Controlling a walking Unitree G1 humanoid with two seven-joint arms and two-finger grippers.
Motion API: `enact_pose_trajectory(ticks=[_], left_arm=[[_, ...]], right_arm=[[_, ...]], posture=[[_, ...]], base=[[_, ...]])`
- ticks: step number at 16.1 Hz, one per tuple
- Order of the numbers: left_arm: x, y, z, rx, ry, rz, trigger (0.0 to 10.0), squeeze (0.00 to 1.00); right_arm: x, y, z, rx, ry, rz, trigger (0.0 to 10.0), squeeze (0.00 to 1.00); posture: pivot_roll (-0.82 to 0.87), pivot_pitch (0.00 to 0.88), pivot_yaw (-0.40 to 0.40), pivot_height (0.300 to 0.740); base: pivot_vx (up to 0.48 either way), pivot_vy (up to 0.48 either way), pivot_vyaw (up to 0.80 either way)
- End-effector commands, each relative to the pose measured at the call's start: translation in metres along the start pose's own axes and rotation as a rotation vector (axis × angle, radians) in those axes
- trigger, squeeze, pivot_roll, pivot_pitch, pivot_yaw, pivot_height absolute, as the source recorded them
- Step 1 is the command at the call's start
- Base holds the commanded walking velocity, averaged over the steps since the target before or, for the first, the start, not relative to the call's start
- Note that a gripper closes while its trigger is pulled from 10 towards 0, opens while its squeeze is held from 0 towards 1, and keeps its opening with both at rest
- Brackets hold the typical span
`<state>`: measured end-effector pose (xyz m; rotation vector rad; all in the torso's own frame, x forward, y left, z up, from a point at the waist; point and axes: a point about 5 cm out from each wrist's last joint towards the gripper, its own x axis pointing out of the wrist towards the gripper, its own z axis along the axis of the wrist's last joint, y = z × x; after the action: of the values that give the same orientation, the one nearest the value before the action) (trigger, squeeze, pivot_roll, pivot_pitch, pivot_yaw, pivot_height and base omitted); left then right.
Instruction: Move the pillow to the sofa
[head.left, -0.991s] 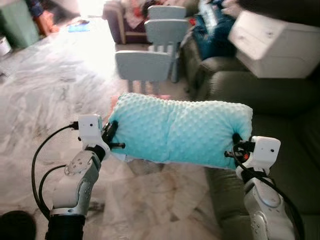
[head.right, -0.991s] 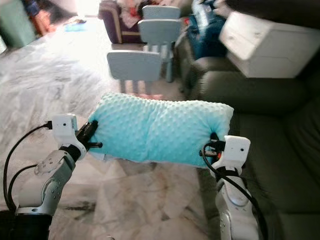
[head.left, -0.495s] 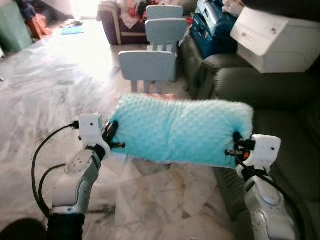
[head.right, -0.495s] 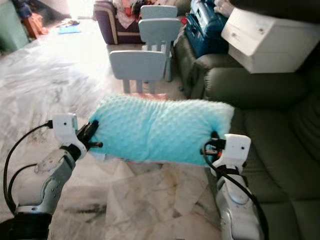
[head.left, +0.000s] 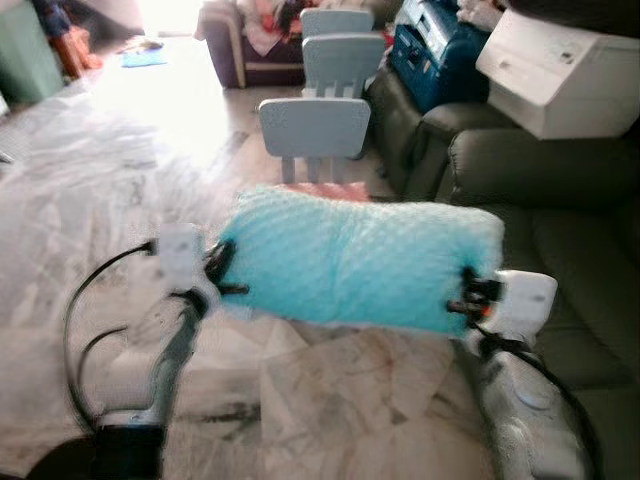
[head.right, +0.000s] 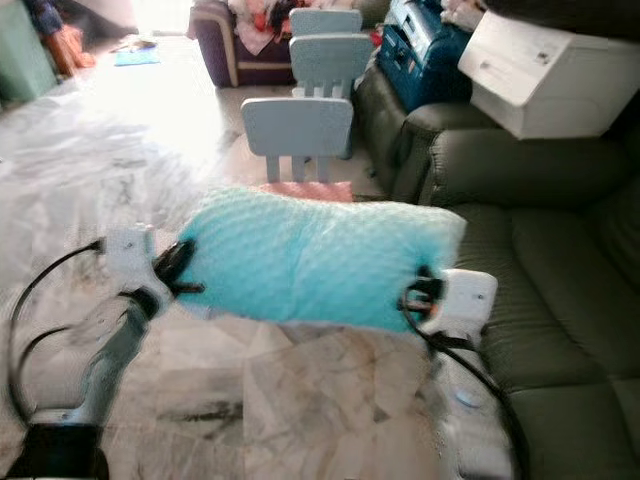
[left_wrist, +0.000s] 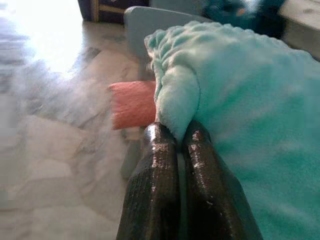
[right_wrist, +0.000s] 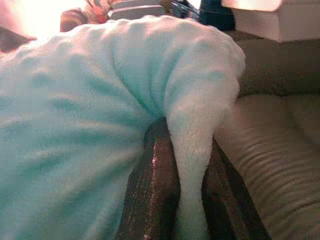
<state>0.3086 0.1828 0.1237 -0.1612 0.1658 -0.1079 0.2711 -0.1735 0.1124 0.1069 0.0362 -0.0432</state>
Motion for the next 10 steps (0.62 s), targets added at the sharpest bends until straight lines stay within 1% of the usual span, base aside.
enact_pose_trajectory(ticks=[1,3,5,8,10], left_arm=[[0.0025,-0.0041,0.0058,0.015,-0.037,-0.007,10.0,0.0],[0.0042,0.0024,0.0058,0.031,-0.033,0.028,10.0,0.0],[0.0057,0.0046,0.005,0.036,-0.025,0.046,10.0,0.0],[0.0088,0.0044,0.0065,0.033,-0.025,0.024,10.0,0.0],[0.0097,0.0031,0.0059,0.013,-0.031,0.017,10.0,0.0]], right_arm=[[-0.001,-0.0091,0.0037,-0.016,-0.003,-0.03,10.0,0.0],[-0.0011,-0.0097,0.0043,-0.025,-0.006,-0.028,10.0,0.0],[-0.0011,-0.0095,0.0052,-0.029,-0.007,-0.025,10.0,0.0],[-0.0004,-0.0106,0.0081,-0.043,-0.009,-0.026,10.0,0.0],[-0.0008,-0.0123,0.0087,-0.046,-0.01,-0.029,10.0,0.0]], posture=[[-0.14,0.076,-0.001,0.74],[-0.14,0.076,-0.002,0.74],[-0.14,0.075,-0.003,0.74],[-0.15,0.075,-0.006,0.74],[-0.15,0.075,-0.007,0.74]], base=[[0.0,0.0,-0.77],[0.0,0.0,-0.77],[0.0,0.0,-0.77],[0.0,0.0,-0.77],[0.0,0.0,-0.77]])
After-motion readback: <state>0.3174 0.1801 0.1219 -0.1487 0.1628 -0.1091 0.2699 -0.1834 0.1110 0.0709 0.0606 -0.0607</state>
